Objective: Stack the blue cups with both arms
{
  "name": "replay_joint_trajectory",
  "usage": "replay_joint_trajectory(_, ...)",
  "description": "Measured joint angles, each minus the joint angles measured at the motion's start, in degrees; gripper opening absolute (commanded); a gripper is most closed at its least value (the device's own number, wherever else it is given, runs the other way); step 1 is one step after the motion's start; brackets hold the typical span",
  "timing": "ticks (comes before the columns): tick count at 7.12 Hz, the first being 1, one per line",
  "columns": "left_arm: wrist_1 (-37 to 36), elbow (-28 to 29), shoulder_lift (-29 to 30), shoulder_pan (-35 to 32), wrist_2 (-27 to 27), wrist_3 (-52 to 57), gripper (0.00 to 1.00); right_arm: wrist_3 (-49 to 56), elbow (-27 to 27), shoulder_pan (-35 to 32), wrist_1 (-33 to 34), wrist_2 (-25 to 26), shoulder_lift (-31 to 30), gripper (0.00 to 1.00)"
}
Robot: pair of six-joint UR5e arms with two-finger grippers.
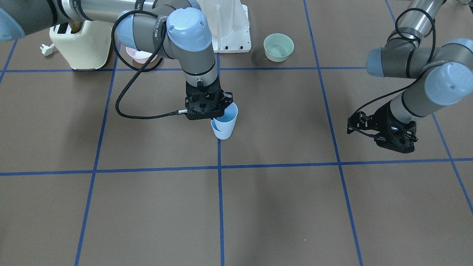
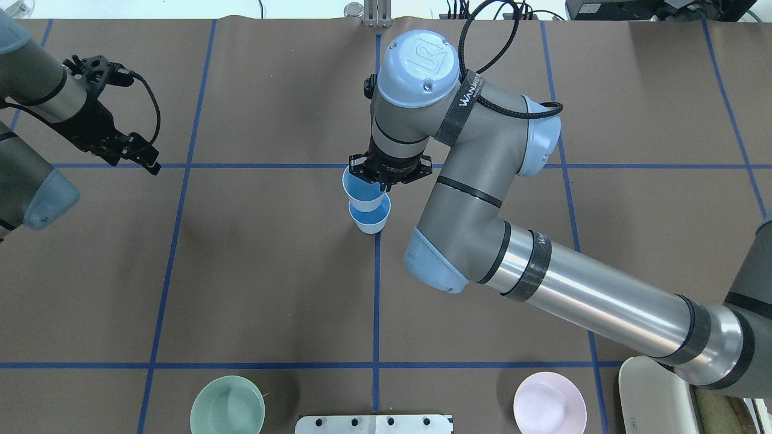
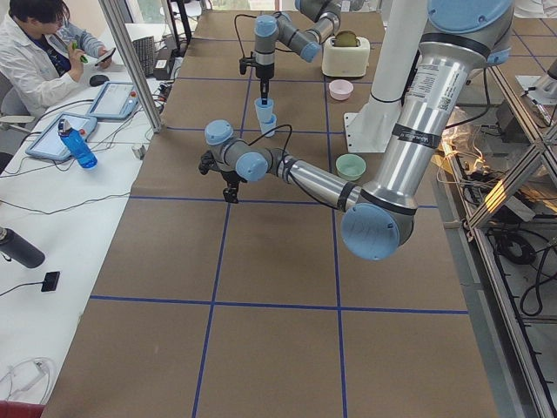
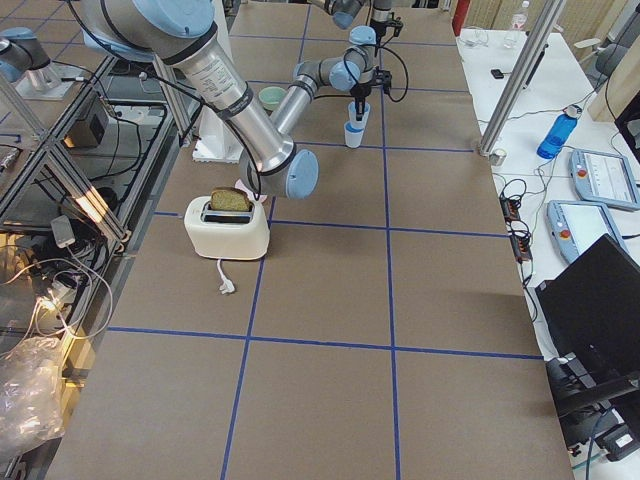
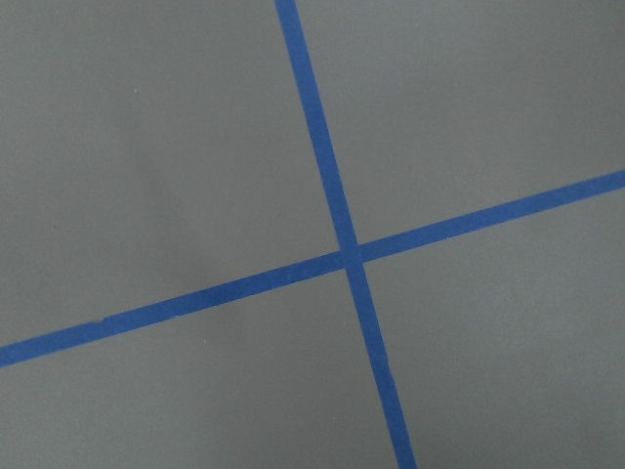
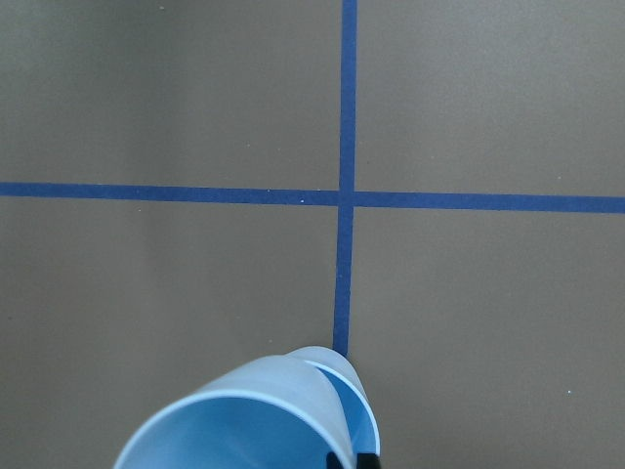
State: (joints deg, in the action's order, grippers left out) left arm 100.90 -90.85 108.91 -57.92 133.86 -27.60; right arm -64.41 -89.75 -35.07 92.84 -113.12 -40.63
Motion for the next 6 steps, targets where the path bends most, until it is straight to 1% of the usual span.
replay_joint_trajectory(1,0.0,0.0,0.0,0.0,0.0,0.0,0.95,0.0,0.0,0.0,0.0,0.0,-0.1,0.99)
replay_joint_trajectory(6,0.0,-0.1,0.0,-0.1,0.0,-0.1,0.95,0.3,-0.2,-0.3,-0.1,-0.2,-0.3,1.0)
